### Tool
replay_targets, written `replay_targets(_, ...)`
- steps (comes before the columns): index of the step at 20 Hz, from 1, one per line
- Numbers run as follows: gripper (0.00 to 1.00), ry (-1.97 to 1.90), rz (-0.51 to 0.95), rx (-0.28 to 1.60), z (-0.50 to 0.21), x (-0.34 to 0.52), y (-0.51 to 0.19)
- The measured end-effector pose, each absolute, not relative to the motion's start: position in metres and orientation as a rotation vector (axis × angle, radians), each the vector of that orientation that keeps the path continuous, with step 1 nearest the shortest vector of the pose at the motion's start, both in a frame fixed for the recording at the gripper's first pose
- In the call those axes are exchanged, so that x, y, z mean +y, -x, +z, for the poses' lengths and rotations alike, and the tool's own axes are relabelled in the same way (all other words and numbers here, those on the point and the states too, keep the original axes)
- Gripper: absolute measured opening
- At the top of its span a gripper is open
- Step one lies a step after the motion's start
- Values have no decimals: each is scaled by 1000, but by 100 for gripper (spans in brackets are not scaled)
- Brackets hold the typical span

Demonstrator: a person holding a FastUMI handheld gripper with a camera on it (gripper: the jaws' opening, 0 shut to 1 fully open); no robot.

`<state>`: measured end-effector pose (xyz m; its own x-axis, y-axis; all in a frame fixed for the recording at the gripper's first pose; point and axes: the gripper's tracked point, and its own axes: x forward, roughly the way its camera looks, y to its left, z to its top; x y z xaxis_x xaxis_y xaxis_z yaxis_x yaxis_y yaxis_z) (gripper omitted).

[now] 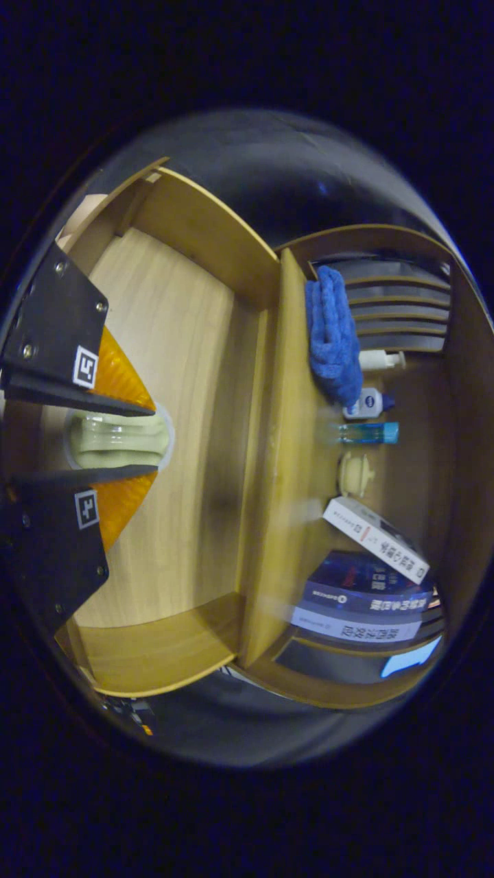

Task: Pull open the drawer, take out the items inside it, and place them on the countertop above the cabinet.

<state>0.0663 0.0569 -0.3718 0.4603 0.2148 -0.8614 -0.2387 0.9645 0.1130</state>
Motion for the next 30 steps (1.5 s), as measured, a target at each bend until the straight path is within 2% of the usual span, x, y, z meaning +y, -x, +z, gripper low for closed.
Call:
replay_targets(3, 40, -10, 290, 1127, -389, 58, -52)
replay_targets(8, 40, -15, 293, 1088, -394, 58, -55)
replay_targets(9, 28, -3, 294, 1086, -392, 58, -55)
replay_targets(11, 28, 14, 301, 1050, -395, 60, -59)
replay_targets(13, 15, 7, 291, 1021, -392, 59, -59)
replay_targets(24, 15, -139, 273, 912, -375, 67, -73)
replay_targets(30, 15, -182, 331, 676, -290, 89, -123)
